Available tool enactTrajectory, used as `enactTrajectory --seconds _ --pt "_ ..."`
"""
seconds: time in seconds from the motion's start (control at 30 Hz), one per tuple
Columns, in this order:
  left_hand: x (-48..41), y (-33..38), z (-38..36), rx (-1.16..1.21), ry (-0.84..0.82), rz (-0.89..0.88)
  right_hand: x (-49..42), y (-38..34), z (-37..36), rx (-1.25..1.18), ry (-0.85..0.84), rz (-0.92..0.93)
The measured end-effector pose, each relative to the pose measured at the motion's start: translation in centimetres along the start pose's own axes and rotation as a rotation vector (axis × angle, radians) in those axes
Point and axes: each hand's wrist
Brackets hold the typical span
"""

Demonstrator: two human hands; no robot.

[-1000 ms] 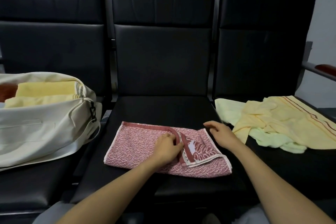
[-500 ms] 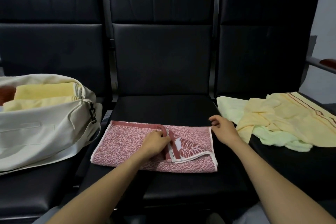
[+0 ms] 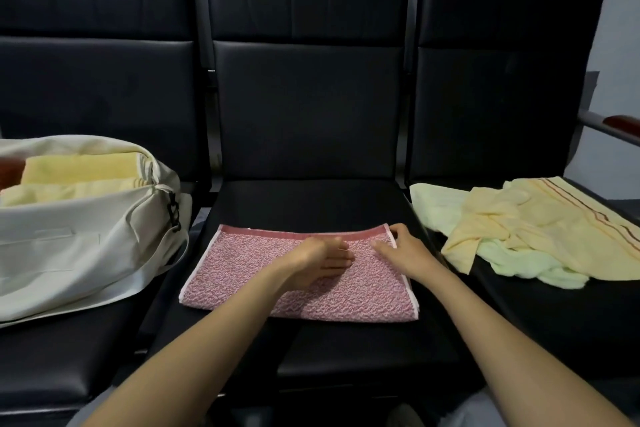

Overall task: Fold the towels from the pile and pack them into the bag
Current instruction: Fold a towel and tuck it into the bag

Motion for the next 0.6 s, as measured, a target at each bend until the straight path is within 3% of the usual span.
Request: enactTrajectory --seconds 0.1,0.2,0.27,0.33,0.47,0.53,0.6 --pt "1.3 0.5 2.7 -0.391 0.150 -0.141 0.2 -0.5 -0.5 -0.021 -0.004 -0.038" --pt "2.5 0.4 7.5 -0.934 0.539 -0.253 0.1 -0.8 -0.8 -0.031 0.050 -0.029" --pt "3.6 -0.2 10.6 -1.086 0.761 -0.207 0.2 -1.0 -0.9 -0.053 0.074 -0.026" --pt "4.8 -0.6 12.4 -1.088 0.880 -0.080 0.3 -0.9 -1.2 0.004 0.112 -0.032" --pt "5.7 -0.9 13.4 -1.008 0.885 0.164 0.8 -1.1 -1.7 0.291 0.139 -0.082" --pt "5.4 -1.0 13.5 -0.979 0.867 0.159 1.0 -1.3 -1.9 0.596 0.208 -0.048" --pt "5.3 -1.0 13.7 -0.891 0.812 0.075 1.1 -1.8 -2.3 0.717 0.291 0.092"
Point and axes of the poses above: each hand's wrist, its own x-axis away from the middle knuckle, its own z-axis out of the back of the hand, y = z × x, and after that the axes turned 13 degrees about x, right-handed
